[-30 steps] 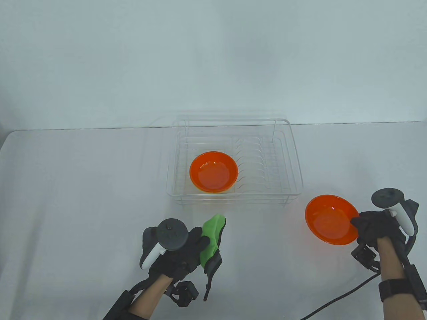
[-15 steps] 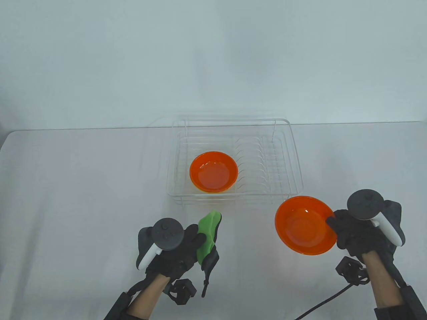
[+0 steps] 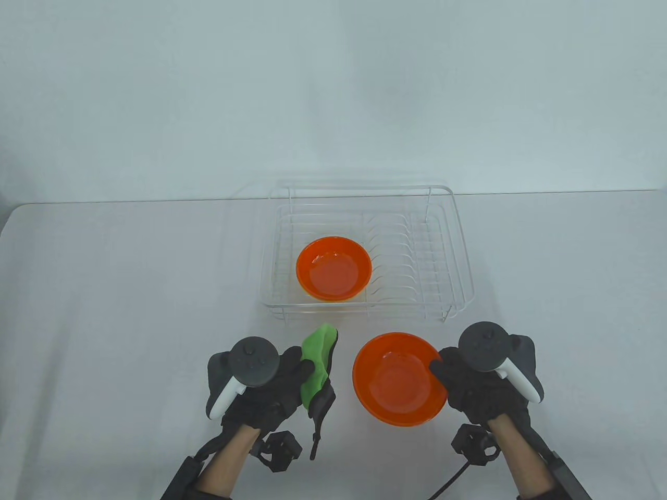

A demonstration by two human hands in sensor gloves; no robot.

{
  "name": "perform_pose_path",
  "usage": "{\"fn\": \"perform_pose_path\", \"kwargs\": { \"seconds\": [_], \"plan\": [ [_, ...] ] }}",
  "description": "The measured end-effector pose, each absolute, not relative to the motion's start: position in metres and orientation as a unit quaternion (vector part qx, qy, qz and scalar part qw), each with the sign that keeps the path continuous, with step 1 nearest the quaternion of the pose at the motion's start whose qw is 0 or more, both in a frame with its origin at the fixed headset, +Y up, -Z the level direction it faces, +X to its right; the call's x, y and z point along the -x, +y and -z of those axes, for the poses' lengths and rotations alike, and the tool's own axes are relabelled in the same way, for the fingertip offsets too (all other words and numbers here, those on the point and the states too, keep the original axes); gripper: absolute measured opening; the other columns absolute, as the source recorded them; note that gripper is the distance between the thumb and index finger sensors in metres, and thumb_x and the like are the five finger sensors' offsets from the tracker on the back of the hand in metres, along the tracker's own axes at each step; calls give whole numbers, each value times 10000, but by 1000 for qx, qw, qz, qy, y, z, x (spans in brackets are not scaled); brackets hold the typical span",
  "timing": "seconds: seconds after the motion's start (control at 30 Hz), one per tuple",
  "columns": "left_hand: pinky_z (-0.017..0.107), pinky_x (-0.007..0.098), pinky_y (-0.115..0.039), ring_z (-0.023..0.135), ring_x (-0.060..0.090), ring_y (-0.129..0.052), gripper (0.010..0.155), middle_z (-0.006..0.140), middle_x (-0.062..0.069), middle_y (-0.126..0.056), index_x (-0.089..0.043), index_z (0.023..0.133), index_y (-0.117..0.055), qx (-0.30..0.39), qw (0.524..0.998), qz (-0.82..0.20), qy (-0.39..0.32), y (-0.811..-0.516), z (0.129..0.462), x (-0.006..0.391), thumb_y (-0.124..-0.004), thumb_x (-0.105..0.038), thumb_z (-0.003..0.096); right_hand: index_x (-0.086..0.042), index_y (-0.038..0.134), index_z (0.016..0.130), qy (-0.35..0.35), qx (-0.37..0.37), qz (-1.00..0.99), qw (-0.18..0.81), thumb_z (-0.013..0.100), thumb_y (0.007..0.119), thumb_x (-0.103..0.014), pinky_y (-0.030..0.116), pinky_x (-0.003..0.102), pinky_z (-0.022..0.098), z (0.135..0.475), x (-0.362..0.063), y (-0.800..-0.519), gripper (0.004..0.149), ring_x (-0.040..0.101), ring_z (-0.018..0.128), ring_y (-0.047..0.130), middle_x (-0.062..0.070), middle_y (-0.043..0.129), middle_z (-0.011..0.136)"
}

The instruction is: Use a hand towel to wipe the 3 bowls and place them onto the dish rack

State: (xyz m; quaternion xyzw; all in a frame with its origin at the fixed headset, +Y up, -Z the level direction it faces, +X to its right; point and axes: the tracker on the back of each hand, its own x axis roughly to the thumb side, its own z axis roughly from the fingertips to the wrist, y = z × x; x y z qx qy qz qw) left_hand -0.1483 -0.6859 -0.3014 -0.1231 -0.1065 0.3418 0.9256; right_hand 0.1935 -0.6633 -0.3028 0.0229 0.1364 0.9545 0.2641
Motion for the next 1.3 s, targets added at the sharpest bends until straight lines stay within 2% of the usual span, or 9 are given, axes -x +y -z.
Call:
{"fn": "perform_pose_path", "kwargs": {
  "seconds": [0.1, 0.23, 0.4, 0.57, 0.77, 0.97, 1.13, 1.3],
  "plan": [
    [388, 346, -860, 344, 81, -983, 502, 674, 89, -876, -53, 943, -661, 113, 930, -330, -113, -678, 301, 145, -646, -354, 541, 39, 770, 852, 134, -22, -955, 265, 562, 708, -330, 865, 376, 296, 303, -195, -665, 474, 150, 300, 1018, 110, 1000, 494],
    [384, 350, -857, 340, 86, -981, 502, 672, 94, -878, -50, 943, -668, 105, 937, -303, -140, -653, 302, 129, -652, -353, 543, 39, 771, 851, 137, -24, -953, 269, 563, 708, -329, 865, 375, 294, 304, -197, -667, 472, 149, 297, 1017, 108, 1000, 492],
    [362, 340, -862, 311, 79, -985, 498, 646, 89, -897, -56, 933, -698, 98, 960, -204, -164, -617, 310, 89, -687, -370, 546, 39, 769, 854, 137, -28, -953, 267, 563, 707, -334, 866, 373, 292, 304, -196, -669, 477, 147, 295, 1017, 106, 1000, 491],
    [340, 332, -870, 291, 75, -998, 495, 627, 84, -916, -57, 922, -720, 85, 971, -117, -192, -602, 313, 38, -708, -373, 541, 40, 765, 857, 137, -24, -951, 275, 563, 707, -335, 867, 373, 290, 304, -199, -671, 480, 148, 299, 1018, 107, 1001, 491],
    [334, 329, -873, 284, 74, -1000, 494, 622, 86, -922, -58, 921, -727, 102, 972, -12, -213, -611, 314, -17, -716, -371, 539, 52, 755, 864, 139, -18, -948, 285, 565, 703, -336, 868, 372, 288, 306, -203, -674, 493, 148, 297, 1020, 109, 1004, 494],
    [303, 309, -896, 267, 58, -1023, 495, 611, 86, -936, -58, 916, -742, 164, 961, 70, -212, -636, 315, -58, -737, -376, 537, 57, 752, 866, 138, -13, -945, 298, 563, 707, -330, 874, 369, 285, 306, -205, -674, 494, 146, 297, 1025, 112, 1008, 496],
    [293, 299, -902, 260, 57, -1030, 492, 611, 89, -939, -52, 914, -744, 206, 956, 116, -176, -651, 327, -69, -738, -373, 541, 71, 749, 863, 137, -16, -943, 303, 557, 722, -323, 875, 368, 282, 305, -205, -671, 500, 146, 296, 1026, 119, 1008, 494],
    [296, 300, -900, 262, 61, -1030, 489, 613, 90, -937, -47, 907, -735, 227, 953, 96, -174, -654, 335, -69, -737, -372, 542, 84, 745, 861, 133, -20, -944, 302, 557, 721, -316, 877, 366, 280, 304, -203, -670, 503, 144, 296, 1027, 124, 1008, 492]
  ]
}}
